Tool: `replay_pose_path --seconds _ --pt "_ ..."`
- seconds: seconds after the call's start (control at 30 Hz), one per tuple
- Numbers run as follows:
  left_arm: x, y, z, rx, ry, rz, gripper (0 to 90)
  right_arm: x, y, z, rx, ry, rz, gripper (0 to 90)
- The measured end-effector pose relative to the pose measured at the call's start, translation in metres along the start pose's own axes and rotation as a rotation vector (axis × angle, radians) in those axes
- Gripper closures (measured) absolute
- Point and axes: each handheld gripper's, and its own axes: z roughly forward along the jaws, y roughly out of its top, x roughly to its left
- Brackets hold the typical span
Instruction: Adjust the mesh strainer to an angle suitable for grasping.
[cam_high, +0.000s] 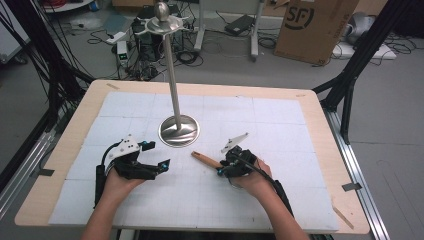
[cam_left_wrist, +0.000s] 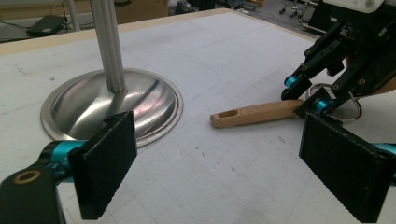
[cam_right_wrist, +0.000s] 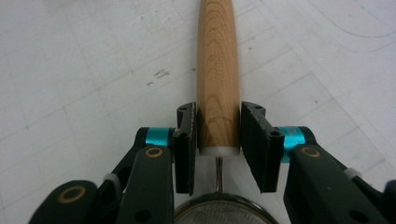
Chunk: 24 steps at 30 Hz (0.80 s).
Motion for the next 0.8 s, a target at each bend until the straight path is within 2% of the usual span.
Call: replay_pose_path --seconds 0.1,0.2,0.27,0.3,0.33,0.5,0.8 --pt "0.0 0.001 -0.001 -0.006 -0.001 -0.001 11.9 -0.001 0.0 -0.001 0.001 0.003 0.013 63.2" --pt "0.0 0.0 0.0 -0.005 0.001 -0.003 11.9 0.0 0.001 0.004 0.024 0.015 0.004 63.4" --pt "0.0 0.0 0.0 0.0 -0.001 0.002 11.9 0.002 0.005 0.005 0.036 0.004 -0.033 65.2" --pt "0.0 0.0 0.0 -0.001 -0.005 0.001 11.9 0.005 0.009 0.006 0.045 0.019 -0.068 66.1" --pt "-0.001 0.0 0.0 -0.004 -0.006 0.0 11.9 0.005 0.009 0.006 0.045 0.019 -0.068 66.1" --pt "0.001 0.001 -0.001 -0.008 -0.003 0.0 11.9 0.013 0.012 0.008 0.058 0.042 -0.131 66.0" --pt "0.0 0.001 -0.001 -0.004 -0.005 0.002 11.9 0.014 0.01 0.002 0.097 0.04 -0.135 65.6"
